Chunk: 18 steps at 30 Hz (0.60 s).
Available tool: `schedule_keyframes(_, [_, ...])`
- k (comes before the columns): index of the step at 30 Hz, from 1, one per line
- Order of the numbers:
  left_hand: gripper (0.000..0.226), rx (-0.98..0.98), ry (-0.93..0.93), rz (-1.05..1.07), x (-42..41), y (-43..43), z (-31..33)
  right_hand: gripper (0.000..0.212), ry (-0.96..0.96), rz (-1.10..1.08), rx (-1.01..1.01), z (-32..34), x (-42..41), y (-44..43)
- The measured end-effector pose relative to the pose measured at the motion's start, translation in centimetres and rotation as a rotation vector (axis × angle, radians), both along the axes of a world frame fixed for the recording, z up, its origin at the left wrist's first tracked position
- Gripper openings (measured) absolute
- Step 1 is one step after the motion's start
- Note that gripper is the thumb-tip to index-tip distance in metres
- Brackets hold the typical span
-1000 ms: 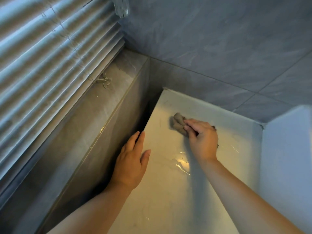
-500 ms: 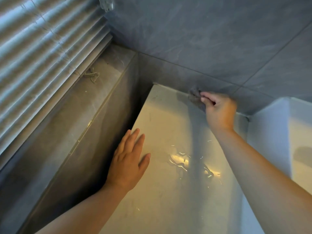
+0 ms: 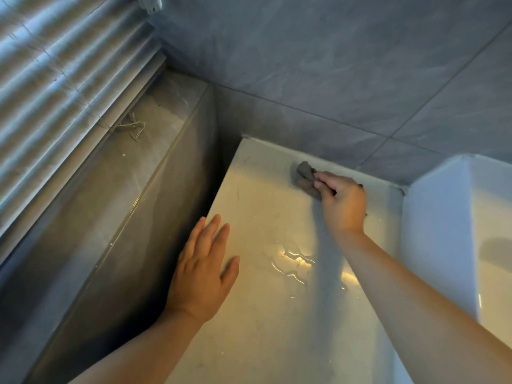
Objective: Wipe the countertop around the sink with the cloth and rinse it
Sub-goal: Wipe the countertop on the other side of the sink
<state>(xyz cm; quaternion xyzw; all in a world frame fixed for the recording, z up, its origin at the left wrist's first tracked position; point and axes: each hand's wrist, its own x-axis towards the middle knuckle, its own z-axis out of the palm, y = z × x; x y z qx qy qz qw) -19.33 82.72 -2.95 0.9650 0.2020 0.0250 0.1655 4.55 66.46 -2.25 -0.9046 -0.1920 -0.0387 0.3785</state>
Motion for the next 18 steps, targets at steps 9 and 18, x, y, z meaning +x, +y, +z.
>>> schedule_keyframes(9, [0.065, 0.0, 0.029, 0.001, 0.1, -0.1, 0.3, 0.019, 0.011, 0.028, 0.04, 0.6, -8.5, -1.8])
schedule_keyframes(18, [0.065, -0.01, 0.012, 0.007, 0.1, 0.0, 0.2, 0.022, -0.175, -0.083, 0.048, 5.3, -2.7, -4.1])
